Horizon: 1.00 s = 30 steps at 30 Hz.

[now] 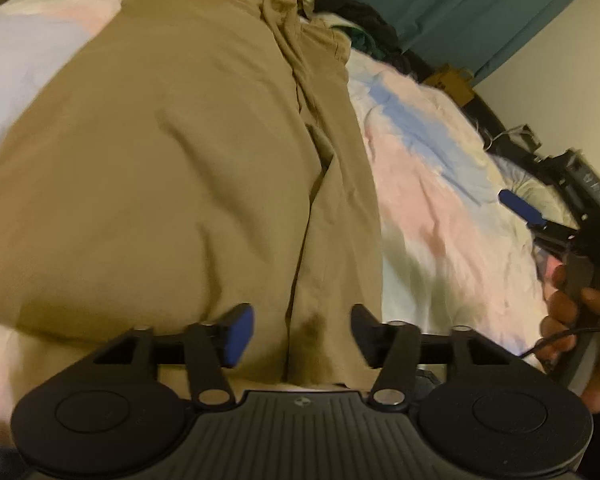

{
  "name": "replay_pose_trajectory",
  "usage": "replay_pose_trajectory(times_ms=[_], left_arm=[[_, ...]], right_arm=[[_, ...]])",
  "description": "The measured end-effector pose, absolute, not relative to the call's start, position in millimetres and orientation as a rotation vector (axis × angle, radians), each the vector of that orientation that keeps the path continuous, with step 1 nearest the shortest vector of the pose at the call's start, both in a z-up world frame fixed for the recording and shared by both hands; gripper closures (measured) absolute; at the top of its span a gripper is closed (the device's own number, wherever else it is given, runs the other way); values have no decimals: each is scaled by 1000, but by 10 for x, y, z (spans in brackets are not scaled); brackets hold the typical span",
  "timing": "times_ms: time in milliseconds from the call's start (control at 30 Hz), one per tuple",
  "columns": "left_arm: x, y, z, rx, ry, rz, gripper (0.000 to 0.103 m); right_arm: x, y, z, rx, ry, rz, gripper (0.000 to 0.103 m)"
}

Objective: Fold clothes

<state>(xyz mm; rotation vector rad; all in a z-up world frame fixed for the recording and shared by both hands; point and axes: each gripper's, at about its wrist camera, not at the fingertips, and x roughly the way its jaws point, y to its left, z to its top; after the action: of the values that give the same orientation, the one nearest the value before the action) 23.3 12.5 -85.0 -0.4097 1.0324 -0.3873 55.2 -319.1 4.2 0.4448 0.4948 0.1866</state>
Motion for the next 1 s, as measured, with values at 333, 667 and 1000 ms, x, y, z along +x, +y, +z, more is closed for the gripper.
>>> replay_pose_trajectory(times_ms=[333,667,1000], left_arm=[[178,-6,-823,-354,1082,-456,101],[-42,-104,-752,-212,1012,-413,97],[25,-308,-92,-70,690,-368,17]], right_arm=[[621,-3165,-17,442,526,168,22],[581,-3121,-2,411,501,168,22],[402,-3071,165,390,361,175,22]])
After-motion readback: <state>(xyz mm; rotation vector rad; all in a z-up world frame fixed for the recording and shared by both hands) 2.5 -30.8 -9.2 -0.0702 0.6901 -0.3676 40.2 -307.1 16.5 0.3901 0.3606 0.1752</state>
